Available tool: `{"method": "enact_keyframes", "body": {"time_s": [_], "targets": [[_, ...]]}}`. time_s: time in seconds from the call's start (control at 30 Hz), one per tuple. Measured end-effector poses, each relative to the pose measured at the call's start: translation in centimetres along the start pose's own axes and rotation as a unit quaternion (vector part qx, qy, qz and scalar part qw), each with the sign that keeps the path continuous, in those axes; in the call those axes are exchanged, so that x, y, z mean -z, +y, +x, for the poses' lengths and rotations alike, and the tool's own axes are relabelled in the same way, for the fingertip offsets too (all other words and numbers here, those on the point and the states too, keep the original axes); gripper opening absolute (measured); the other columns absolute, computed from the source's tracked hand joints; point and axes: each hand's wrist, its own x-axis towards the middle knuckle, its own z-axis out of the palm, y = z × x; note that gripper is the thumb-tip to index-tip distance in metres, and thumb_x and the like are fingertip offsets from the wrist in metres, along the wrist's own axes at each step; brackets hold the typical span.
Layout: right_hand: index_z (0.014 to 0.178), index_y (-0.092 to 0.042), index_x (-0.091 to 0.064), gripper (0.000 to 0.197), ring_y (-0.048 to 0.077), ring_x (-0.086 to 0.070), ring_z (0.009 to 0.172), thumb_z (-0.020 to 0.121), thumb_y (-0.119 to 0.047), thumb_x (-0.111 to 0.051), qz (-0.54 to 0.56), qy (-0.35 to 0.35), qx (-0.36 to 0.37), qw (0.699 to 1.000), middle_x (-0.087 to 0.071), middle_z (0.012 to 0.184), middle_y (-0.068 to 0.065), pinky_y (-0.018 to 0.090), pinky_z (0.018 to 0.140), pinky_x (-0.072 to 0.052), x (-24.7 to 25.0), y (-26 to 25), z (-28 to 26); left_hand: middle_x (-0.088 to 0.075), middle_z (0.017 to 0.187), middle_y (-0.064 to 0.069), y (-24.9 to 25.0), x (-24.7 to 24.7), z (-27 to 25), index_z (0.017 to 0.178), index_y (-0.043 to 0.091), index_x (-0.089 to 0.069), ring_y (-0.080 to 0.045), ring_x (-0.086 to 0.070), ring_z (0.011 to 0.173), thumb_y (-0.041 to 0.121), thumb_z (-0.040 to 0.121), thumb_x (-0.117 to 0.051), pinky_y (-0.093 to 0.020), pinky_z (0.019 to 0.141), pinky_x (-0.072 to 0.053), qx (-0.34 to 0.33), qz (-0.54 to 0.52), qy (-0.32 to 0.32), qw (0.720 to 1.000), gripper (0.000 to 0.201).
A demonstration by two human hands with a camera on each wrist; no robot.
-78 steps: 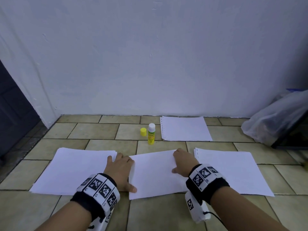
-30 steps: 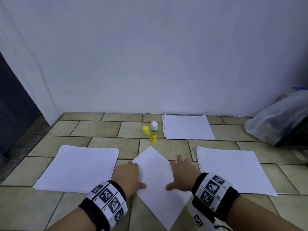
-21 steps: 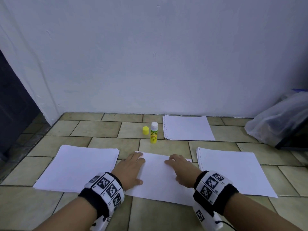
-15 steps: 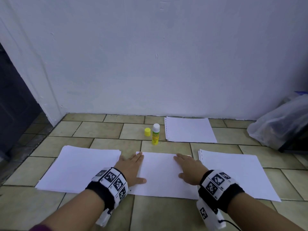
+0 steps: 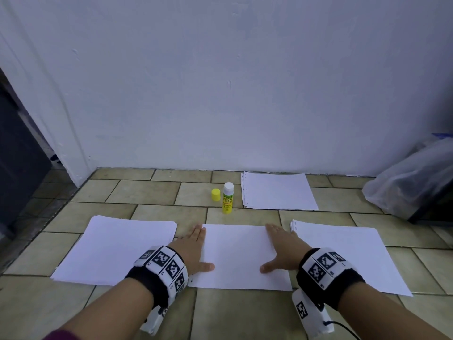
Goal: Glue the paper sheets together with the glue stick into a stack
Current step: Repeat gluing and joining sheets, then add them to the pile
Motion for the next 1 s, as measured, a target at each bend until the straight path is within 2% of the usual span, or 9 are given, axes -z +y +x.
{"method": "enact_keyframes", "body": {"time_s": [0.17,0.23,0.33,0.53,0.6,0.67,0.8,0.9,1.0], "targets": [[0.151,-0.018,-0.015,0.112,0.018,-0.035,0.137,0.067,-0.043,-0.083,0.143,0.034,0.005,0.989,-0.033,0.152,0.002,0.026,0.109,-0.029,0.6,0.8,-0.7,0.023,0.158,-0.006,-0.4,-0.2,0.3,0.150,0.005,0.017,-0.016,0.013,0.148,0.056,0.093,-0.045,-0.039,0.120,-0.012,-0.003,-0.009,-0.002,1.000,0.098],[0.153,-0.018,-0.005,0.122,0.018,-0.025,0.142,0.064,-0.041,-0.085,0.135,0.030,0.008,0.990,-0.020,0.157,0.003,0.028,0.113,-0.024,0.4,1.0,-1.0,0.024,0.158,-0.006,-0.5,-0.3,0.5,0.150,0.005,0.017,-0.016,0.013,0.148,0.057,0.093,-0.045,-0.040,0.120,-0.012,-0.004,-0.010,-0.002,1.000,0.099],[0.151,-0.014,0.011,0.133,0.022,-0.008,0.147,0.064,-0.044,-0.085,0.068,-0.004,-0.009,0.998,0.001,0.160,0.004,0.040,0.120,-0.013,0.0,0.8,-1.4,0.025,0.157,-0.006,-0.5,-0.3,0.5,0.149,0.005,0.018,-0.017,0.014,0.148,0.057,0.093,-0.045,-0.041,0.120,-0.012,-0.003,-0.009,-0.009,1.000,0.099],[0.152,-0.010,0.003,0.131,0.026,-0.020,0.144,0.061,-0.048,-0.084,0.056,-0.008,-0.032,0.998,-0.022,0.156,0.006,0.040,0.120,-0.006,0.3,0.6,-1.5,0.025,0.157,-0.006,-0.4,-0.2,0.4,0.149,0.005,0.018,-0.017,0.015,0.147,0.056,0.094,-0.045,-0.040,0.121,-0.011,-0.005,-0.010,-0.009,1.000,0.098],[0.152,-0.011,-0.007,0.124,0.024,-0.029,0.139,0.062,-0.046,-0.085,0.061,0.001,-0.019,0.998,-0.034,0.150,0.003,0.038,0.118,-0.014,0.3,0.6,-1.5,0.025,0.157,-0.006,-0.4,-0.1,0.4,0.149,0.005,0.017,-0.017,0.015,0.147,0.055,0.094,-0.045,-0.040,0.121,-0.011,-0.006,-0.011,-0.010,1.000,0.098],[0.150,-0.019,-0.018,0.115,0.022,-0.042,0.129,0.061,-0.040,-0.087,0.117,0.031,-0.004,0.993,-0.047,0.140,0.000,0.032,0.110,-0.032,0.2,1.0,-1.4,0.025,0.157,-0.006,-0.4,-0.1,0.3,0.149,0.004,0.017,-0.017,0.016,0.147,0.055,0.094,-0.045,-0.039,0.121,-0.011,-0.007,-0.012,-0.010,1.000,0.098],[0.142,-0.037,-0.034,0.098,0.017,-0.056,0.110,0.061,-0.021,-0.088,0.322,0.146,0.018,0.935,-0.049,0.132,-0.006,0.026,0.093,-0.049,0.1,1.6,-2.1,0.025,0.157,-0.006,-0.5,0.0,0.2,0.150,0.005,0.017,-0.017,0.016,0.147,0.054,0.094,-0.046,-0.040,0.121,-0.011,-0.009,-0.018,-0.011,1.000,0.097],[0.127,-0.040,-0.055,0.074,0.015,-0.063,0.097,0.066,-0.010,-0.084,0.416,0.169,0.022,0.893,-0.042,0.133,-0.010,0.022,0.084,-0.053,-0.6,1.0,-3.4,0.025,0.157,-0.005,-0.5,-0.2,0.1,0.150,0.005,0.017,-0.016,0.016,0.147,0.054,0.094,-0.046,-0.039,0.121,-0.009,-0.013,-0.023,-0.005,1.000,0.097],[0.108,-0.032,-0.070,0.044,0.007,-0.063,0.088,0.072,-0.009,-0.080,0.413,0.122,0.026,0.902,-0.058,0.124,-0.007,0.016,0.071,-0.052,-1.6,0.3,-4.3,0.024,0.158,-0.006,-0.4,-0.1,0.0,0.150,0.005,0.016,-0.016,0.015,0.147,0.054,0.094,-0.045,-0.038,0.120,-0.009,-0.011,-0.024,0.000,1.000,0.097]]}}
